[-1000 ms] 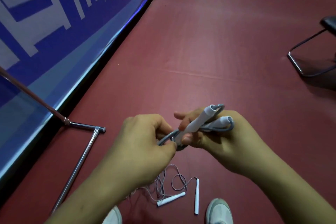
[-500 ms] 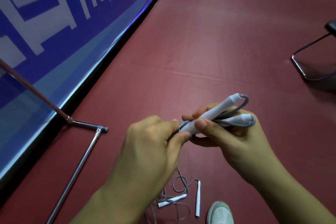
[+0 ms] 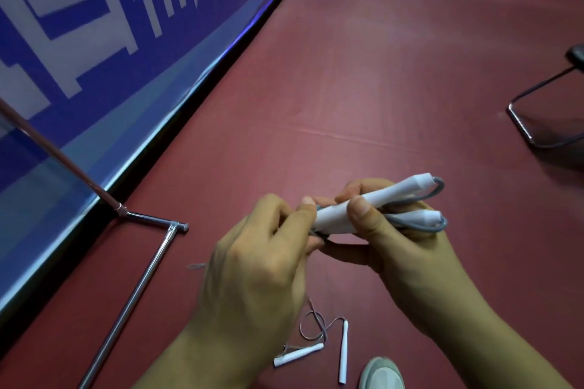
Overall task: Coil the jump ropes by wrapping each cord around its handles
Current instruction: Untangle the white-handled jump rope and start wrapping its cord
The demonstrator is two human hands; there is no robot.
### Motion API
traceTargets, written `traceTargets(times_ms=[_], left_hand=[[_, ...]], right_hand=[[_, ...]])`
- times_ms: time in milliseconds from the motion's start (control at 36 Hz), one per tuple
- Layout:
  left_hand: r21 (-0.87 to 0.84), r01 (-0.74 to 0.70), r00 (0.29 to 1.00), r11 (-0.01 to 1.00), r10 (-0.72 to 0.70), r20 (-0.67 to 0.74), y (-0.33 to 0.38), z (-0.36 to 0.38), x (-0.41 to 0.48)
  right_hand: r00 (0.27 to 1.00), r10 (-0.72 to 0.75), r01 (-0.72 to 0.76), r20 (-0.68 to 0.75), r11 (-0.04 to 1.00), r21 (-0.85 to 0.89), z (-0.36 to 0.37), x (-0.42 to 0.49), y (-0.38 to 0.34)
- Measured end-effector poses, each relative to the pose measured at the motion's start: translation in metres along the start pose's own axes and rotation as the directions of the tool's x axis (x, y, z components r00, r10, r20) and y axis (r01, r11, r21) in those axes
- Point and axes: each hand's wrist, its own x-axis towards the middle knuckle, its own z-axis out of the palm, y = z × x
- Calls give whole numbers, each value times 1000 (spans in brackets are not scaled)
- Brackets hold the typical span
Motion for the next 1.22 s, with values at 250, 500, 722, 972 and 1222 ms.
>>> traceTargets(times_ms=[250,500,722,972,1222], left_hand=[[39,45,998,998,-43,-41,-1,9,2],[9,113,993,994,-113,-19,6,26,-2],[-7,114,982,993,-112,154,14,33,-1],[-30,6,983,1000,-1,183,4,26,5],[-246,7,970,969,53,236,-22,10,16]], right_hand=[[983,104,-100,-153,994,32,12,3,1],[939,101,-83,-328,994,69,21,5,13],[895,208,-177,-395,978,115,14,4,18],[894,357,-307,-270,928,212,6,5,6],[953,301,-301,-44,954,17,-1,5,-14]])
